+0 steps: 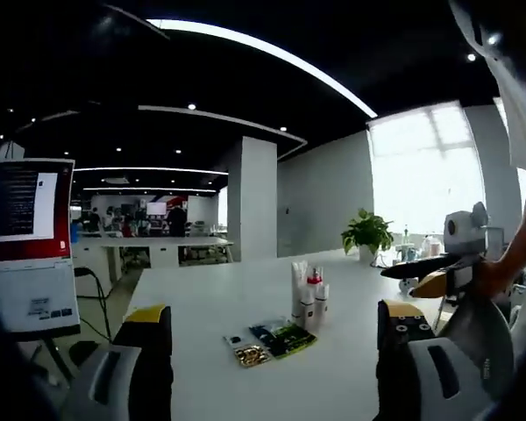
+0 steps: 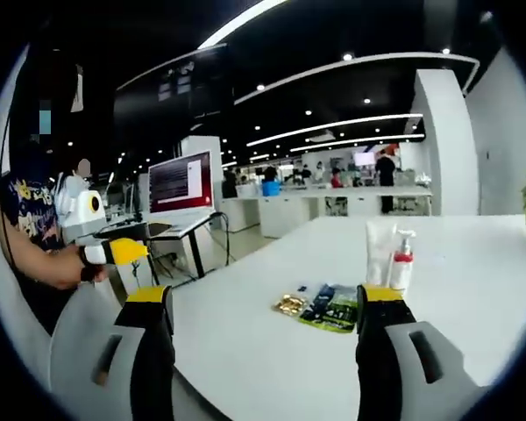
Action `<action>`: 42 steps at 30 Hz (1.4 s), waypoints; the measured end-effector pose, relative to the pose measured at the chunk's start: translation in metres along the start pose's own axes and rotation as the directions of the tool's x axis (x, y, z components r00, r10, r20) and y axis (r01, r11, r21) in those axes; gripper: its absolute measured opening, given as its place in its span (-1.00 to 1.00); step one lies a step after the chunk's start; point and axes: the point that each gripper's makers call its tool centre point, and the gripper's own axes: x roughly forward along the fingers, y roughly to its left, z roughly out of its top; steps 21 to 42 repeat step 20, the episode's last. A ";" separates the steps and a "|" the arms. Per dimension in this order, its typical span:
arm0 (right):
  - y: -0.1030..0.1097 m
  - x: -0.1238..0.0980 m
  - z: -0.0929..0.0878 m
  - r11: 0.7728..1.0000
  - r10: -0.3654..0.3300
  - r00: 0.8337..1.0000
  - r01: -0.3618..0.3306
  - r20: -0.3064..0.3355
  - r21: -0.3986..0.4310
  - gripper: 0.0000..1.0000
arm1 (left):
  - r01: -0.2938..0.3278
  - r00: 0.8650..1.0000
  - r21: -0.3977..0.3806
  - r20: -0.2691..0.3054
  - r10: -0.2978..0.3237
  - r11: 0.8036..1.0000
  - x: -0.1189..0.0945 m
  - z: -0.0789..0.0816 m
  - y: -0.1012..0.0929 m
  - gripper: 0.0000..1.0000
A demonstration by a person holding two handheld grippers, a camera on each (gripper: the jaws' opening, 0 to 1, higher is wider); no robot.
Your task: Arrange the skincare products in the storage area until every visible bottle or jar stands upright without overlapping.
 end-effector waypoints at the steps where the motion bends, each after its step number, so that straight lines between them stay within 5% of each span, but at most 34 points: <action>1: 0.000 0.000 0.001 1.000 -0.001 1.000 0.001 0.004 0.002 0.70 | 0.008 1.000 0.001 -0.004 -0.008 1.000 0.001 -0.003 -0.003 0.99; 7: -0.002 -0.002 0.004 1.000 -0.011 1.000 0.011 0.018 0.017 0.67 | 0.052 0.998 -0.001 -0.037 -0.052 0.999 0.003 -0.020 -0.018 0.99; 12: -0.003 -0.001 0.003 1.000 -0.019 1.000 0.019 0.013 0.006 0.77 | 0.022 1.000 -0.018 0.014 -0.021 1.000 0.004 -0.009 -0.009 0.99; 19: -0.004 0.001 0.000 0.999 -0.038 0.999 0.038 -0.001 -0.011 0.95 | 0.027 1.000 -0.056 -0.007 -0.027 0.998 0.004 -0.017 -0.009 0.99; 42: -0.004 0.000 -0.001 0.999 -0.038 0.999 0.038 -0.009 -0.017 0.95 | 0.023 1.000 -0.051 -0.011 -0.024 0.998 0.004 -0.018 -0.008 0.99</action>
